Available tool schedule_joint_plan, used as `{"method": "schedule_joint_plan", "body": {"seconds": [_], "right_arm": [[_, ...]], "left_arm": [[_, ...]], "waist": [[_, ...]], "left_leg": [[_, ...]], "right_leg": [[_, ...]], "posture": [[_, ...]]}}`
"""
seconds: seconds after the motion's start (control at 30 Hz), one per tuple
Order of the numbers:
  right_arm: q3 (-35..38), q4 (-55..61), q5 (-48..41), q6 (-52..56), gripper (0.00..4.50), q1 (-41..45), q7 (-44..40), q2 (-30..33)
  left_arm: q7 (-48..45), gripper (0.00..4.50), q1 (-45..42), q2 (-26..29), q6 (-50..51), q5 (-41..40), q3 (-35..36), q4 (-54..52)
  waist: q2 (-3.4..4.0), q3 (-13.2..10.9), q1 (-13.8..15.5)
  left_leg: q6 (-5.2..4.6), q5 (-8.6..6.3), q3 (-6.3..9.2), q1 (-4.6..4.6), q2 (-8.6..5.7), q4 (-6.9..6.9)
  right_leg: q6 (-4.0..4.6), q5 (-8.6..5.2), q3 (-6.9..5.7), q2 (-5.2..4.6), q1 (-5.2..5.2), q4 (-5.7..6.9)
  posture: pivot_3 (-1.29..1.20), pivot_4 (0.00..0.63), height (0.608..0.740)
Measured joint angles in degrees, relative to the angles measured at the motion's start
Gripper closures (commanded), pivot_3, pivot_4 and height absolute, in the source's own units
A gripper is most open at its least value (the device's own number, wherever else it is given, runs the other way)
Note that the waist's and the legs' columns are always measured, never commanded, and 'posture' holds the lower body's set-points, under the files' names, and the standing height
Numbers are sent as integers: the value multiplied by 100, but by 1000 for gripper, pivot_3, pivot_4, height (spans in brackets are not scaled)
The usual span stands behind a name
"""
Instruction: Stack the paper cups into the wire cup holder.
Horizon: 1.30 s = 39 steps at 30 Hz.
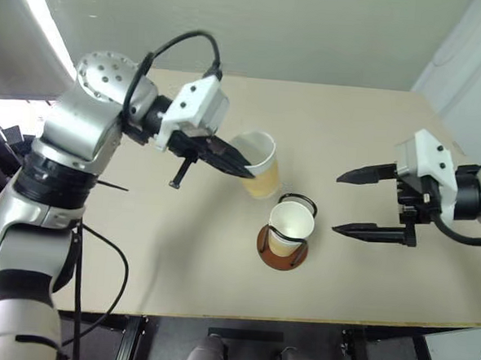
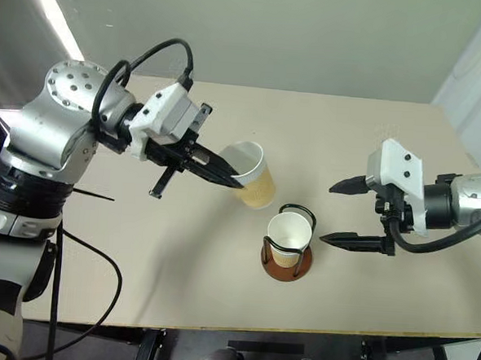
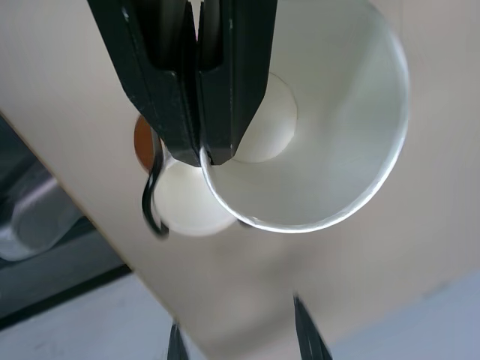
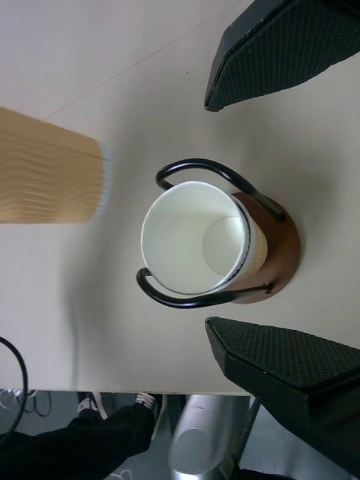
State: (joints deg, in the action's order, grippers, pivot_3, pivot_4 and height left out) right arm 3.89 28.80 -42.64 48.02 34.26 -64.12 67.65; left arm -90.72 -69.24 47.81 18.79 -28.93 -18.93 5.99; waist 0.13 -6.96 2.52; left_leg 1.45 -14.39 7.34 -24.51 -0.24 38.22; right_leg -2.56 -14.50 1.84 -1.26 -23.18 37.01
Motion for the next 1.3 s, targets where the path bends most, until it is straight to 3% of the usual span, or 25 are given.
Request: {"method": "schedule_joint_plan", "body": {"seconds": [0.17, 0.5, 0.8, 1.3], "right_arm": [[68, 10, 1, 1, 0, -57, -3, 29], [526, 101, -88, 80, 0, -406, -69, 359], [1128, 391, -573, 424, 0, -151, 137, 584], [1237, 509, -843, 625, 0, 91, 542, 724]], "left_arm": [[0, 4486, -468, -202, -15, -318, -264, 162], [0, 4486, -670, -451, -121, -598, -1012, 224], [0, 4486, -712, -496, -375, -766, -1589, 175], [1, 4486, -775, -576, -1460, -320, -2192, 547]], "waist": [[1, 0, 2], [1, 0, 21], [1, 0, 31], [1, 0, 65]], "left_leg": [[-2, -1, -2, 2, 0, 0], [-3, -2, -4, -8, 0, 4], [-3, -2, -5, -8, 0, 7], [-7, -4, -5, -13, 0, 16]], "right_leg": [[-1, 1, 2, 0, 0, 1], [-6, 2, 2, 0, -4, 0], [-8, 2, 3, 0, -5, 1], [-11, 2, 2, 0, -6, 2]], "posture": [[0, 150, 740], [0, 150, 740], [0, 150, 740], [0, 150, 740]]}}
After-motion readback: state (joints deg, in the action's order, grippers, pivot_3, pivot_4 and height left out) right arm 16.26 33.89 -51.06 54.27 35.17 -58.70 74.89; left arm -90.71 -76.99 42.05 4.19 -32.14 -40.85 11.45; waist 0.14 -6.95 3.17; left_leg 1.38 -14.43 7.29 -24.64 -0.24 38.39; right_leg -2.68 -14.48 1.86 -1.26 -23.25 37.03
